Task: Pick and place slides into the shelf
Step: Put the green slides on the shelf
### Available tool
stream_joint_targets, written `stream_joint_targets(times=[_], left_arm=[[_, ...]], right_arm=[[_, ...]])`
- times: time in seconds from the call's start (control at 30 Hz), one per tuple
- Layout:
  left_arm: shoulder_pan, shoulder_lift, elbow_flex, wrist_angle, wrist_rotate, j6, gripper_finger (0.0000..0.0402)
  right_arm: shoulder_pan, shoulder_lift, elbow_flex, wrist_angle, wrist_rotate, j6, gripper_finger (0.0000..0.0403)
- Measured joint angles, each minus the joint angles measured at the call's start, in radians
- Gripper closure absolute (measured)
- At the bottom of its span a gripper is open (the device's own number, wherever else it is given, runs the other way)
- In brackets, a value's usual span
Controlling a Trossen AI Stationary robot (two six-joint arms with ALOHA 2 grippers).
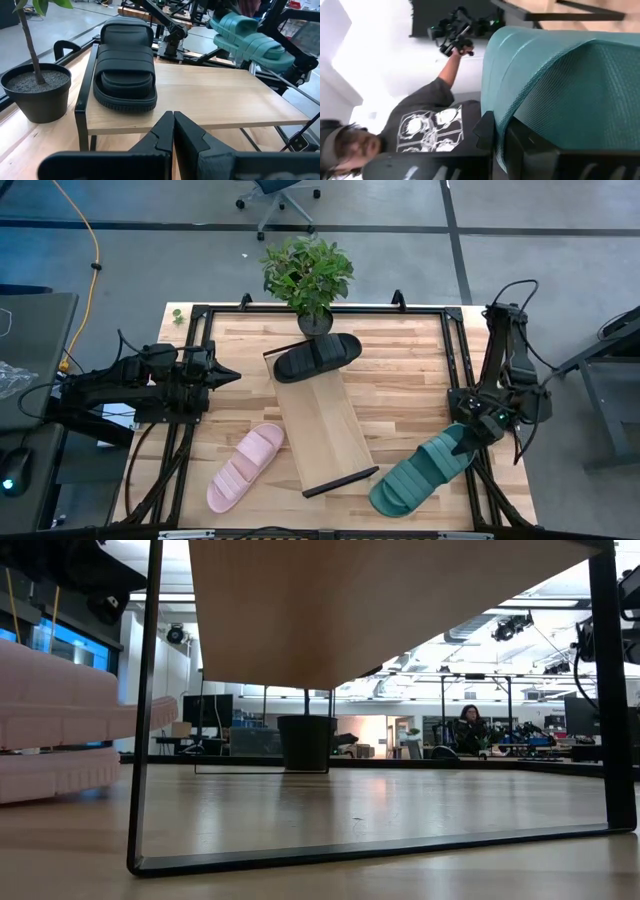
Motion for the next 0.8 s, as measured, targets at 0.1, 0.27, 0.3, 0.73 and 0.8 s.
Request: stream_joint_targets(times=[0.1, 0.27, 0.3, 0.73, 0.8], left_arm=[[0.000, 0.000, 0.000, 0.000, 0.000, -0.014, 0.0401], [0.000, 0.000, 0.000, 0.000, -0.004, -0.015, 0.0401], [0.000, 0.000, 0.000, 0.000, -0.006, -0.015, 0.0401], [0.000, 0.000, 0.000, 0.000, -0.022, -0.017, 0.0401], [0.000, 0.000, 0.000, 0.000, -0.022, -0.017, 0.0401]], right_arm=[[0.000, -0.018, 0.000, 0.027, -0.012, -0.037, 0.0399], [0.000, -0.044, 0.000, 0.073, -0.010, -0.090, 0.0399], [0.000, -0.047, 0.000, 0.084, -0.003, -0.106, 0.0399], [0.000, -0.057, 0.000, 0.310, 0.108, -0.317, 0.0399], [0.000, -0.057, 0.000, 0.338, 0.135, -0.344, 0.0400]])
